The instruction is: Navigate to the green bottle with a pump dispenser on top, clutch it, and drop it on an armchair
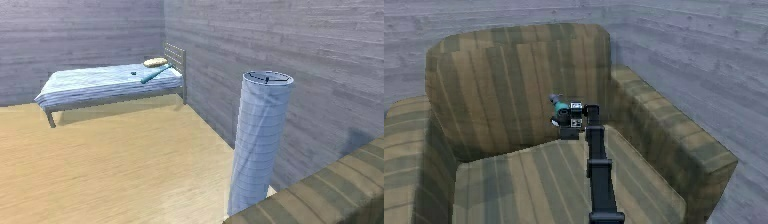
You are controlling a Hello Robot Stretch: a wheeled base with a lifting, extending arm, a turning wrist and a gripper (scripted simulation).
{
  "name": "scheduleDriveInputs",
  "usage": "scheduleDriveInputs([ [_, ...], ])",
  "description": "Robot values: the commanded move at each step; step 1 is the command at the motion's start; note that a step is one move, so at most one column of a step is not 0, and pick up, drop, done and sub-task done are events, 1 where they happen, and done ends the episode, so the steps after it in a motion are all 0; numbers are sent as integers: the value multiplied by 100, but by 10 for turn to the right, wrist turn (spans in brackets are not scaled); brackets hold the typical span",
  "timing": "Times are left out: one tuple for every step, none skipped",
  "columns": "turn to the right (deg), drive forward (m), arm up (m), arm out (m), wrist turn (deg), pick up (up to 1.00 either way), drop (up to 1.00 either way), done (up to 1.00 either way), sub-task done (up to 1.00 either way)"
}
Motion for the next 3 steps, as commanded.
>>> scheduleDriveInputs([
  [0,0,-32,0,0,0,0,0,0],
  [0,0,0,0,0,0,100,0,0],
  [0,0,10,0,0,0,0,0,0],
])
